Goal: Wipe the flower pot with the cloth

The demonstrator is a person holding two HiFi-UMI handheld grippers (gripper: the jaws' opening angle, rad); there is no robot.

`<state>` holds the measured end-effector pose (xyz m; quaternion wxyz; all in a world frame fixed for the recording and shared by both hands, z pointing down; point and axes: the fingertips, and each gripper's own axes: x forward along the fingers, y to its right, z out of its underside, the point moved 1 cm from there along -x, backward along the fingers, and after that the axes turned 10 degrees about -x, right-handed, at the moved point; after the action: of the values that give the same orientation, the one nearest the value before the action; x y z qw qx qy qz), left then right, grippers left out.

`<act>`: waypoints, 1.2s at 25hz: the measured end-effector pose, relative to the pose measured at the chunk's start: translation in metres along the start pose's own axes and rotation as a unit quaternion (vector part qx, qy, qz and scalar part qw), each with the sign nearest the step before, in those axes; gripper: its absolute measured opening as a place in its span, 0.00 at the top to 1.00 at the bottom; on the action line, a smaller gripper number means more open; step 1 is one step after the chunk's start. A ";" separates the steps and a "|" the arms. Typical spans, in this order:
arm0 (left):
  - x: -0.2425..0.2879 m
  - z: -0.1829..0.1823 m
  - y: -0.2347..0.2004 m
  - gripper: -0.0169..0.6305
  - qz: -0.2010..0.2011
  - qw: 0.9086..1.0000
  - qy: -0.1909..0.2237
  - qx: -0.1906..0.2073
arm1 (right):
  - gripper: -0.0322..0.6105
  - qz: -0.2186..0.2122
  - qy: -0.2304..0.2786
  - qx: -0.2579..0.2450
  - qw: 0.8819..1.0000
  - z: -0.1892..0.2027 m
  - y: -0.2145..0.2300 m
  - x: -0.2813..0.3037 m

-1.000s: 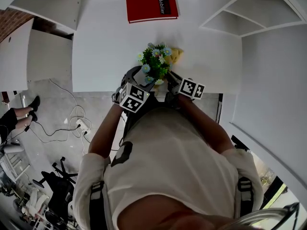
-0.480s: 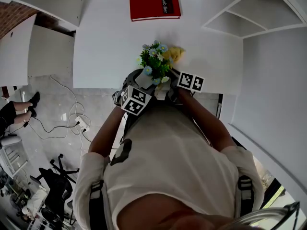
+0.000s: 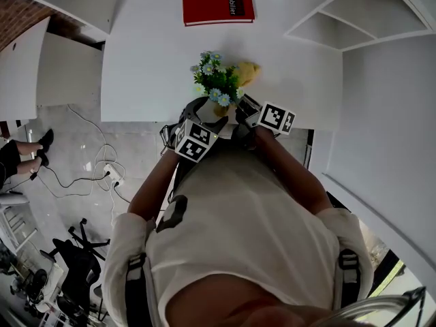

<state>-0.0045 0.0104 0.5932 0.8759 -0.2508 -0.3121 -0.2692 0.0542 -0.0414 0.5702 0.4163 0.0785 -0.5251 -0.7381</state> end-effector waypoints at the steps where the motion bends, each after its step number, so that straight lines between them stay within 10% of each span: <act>1: 0.000 0.000 0.001 0.43 0.000 1.000 0.001 0.002 | 0.86 0.005 0.001 -0.002 1.000 0.000 0.002 0.000; 12: 0.008 0.010 0.019 0.43 0.033 0.999 -0.032 0.021 | 0.86 0.086 -0.064 -0.043 0.993 0.029 0.055 0.006; 21: -0.019 0.004 -0.053 0.43 -0.059 0.998 -0.005 -0.001 | 0.86 0.088 -0.074 -0.022 0.993 0.030 0.063 0.006; 30: -0.005 -0.031 -0.068 0.43 -0.025 0.997 0.014 0.074 | 0.86 -0.021 0.000 0.052 0.998 -0.001 0.015 0.004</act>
<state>-0.0371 -0.0566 0.5872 0.8895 -0.1738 -0.3245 -0.2706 0.0607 -0.0465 0.5838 0.3965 0.1108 -0.5609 -0.7183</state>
